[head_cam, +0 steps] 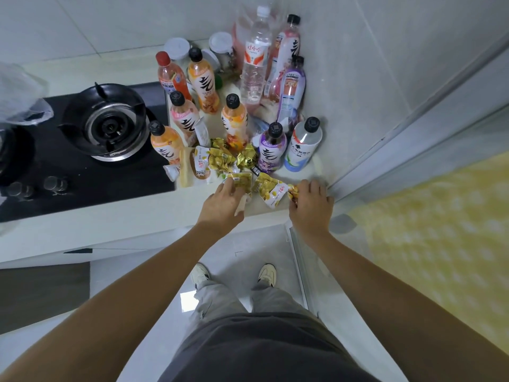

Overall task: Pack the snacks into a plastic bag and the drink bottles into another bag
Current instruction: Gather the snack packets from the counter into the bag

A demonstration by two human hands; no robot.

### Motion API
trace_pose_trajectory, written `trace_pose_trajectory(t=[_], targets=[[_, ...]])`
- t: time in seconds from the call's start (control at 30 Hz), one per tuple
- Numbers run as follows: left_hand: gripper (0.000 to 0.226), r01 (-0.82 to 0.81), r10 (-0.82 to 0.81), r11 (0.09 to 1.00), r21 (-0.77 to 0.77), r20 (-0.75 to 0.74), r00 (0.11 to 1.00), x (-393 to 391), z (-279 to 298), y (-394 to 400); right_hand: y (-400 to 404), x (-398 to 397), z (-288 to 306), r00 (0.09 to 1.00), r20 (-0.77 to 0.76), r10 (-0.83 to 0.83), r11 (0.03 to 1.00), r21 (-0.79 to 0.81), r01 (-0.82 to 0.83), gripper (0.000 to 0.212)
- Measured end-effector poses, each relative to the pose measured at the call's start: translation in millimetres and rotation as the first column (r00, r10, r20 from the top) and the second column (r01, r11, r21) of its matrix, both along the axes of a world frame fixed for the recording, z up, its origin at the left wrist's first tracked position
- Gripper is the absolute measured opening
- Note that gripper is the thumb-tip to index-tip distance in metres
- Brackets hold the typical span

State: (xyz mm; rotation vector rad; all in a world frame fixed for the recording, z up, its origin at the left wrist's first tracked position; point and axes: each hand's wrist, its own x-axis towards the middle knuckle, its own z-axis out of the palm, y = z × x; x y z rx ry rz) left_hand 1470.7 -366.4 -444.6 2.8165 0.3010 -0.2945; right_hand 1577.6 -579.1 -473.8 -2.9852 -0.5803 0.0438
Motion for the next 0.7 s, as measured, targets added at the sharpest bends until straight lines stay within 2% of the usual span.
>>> trace_pose_trajectory(t=[0.1,0.23,0.4,0.5,0.7], targets=[[0.048,-0.015,0.015,1.0,-0.013,0.011,1.0,-2,2,3,1,0,6,0.999,0.028,-0.046,0.999,0.021,0.046,0.039],[0.043,-0.031,0.031,0.999,-0.016,0.02,0.999,-3,5,7,3,1,10,0.996,-0.01,-0.091,0.995,0.047,0.091,0.044],[0.047,-0.058,0.058,0.998,-0.011,0.029,0.998,-10,10,12,12,-7,12,0.99,0.032,0.14,0.983,0.117,-0.143,0.035],[0.051,-0.101,0.102,0.995,-0.015,0.038,0.994,-25,15,19,29,-14,16,0.97,-0.01,0.244,0.962,0.127,-0.241,0.037],[0.048,-0.244,0.249,0.967,-0.074,0.064,0.967,-87,39,51,90,-55,39,0.882,0.024,0.471,0.872,0.137,-0.47,0.039]])
